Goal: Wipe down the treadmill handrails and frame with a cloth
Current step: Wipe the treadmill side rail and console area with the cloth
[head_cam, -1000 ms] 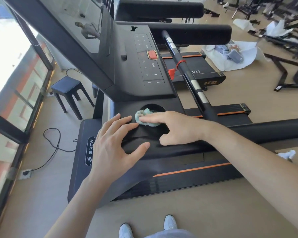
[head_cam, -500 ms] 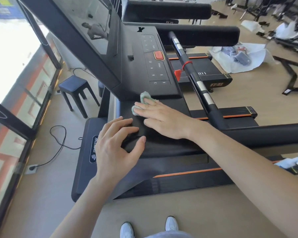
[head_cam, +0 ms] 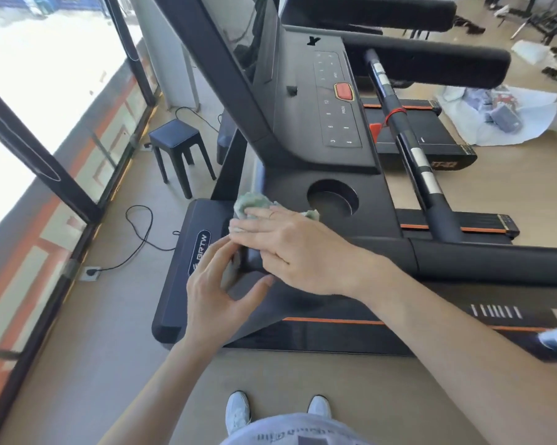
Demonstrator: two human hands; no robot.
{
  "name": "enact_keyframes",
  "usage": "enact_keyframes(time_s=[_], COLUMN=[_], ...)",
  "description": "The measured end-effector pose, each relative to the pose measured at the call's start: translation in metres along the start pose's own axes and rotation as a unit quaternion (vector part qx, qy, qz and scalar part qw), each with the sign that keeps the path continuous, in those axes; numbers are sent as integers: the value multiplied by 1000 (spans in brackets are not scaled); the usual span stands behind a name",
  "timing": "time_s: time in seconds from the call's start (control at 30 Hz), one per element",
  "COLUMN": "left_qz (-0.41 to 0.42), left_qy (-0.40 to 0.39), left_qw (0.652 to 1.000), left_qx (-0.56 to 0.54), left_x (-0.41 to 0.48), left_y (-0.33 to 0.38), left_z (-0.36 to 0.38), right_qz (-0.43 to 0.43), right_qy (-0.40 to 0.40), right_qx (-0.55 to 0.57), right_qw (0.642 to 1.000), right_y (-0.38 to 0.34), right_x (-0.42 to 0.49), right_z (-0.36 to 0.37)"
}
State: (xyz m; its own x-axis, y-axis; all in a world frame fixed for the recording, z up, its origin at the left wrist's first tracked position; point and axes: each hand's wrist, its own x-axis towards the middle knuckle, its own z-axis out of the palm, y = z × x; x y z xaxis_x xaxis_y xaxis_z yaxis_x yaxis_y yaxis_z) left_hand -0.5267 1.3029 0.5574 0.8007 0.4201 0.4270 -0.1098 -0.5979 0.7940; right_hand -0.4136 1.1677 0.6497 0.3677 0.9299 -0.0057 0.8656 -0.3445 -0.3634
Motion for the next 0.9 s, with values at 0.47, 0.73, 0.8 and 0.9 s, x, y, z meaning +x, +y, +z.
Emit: enact_keyframes(time_s=[0.47,0.73,0.8,0.9], left_qz=[-21,8,0,31], left_qy=[3,-15,-1,6], left_qw=[1000,999,1000,999], left_qx=[-11,-37,-21,14], left_x=[-8,-7,-4,6], left_y=[6,0,2,18], left_z=[6,1,-1,2], right_qz=[68,43,109,202], right_qy=[269,225,207,163], right_qx=[-19,-81,-90,-106], right_qw=[961,970,968,960], right_y=[-9,-18,-7,13], right_x=[-49,-55,-74,-93], right_z=[38,48,40,20])
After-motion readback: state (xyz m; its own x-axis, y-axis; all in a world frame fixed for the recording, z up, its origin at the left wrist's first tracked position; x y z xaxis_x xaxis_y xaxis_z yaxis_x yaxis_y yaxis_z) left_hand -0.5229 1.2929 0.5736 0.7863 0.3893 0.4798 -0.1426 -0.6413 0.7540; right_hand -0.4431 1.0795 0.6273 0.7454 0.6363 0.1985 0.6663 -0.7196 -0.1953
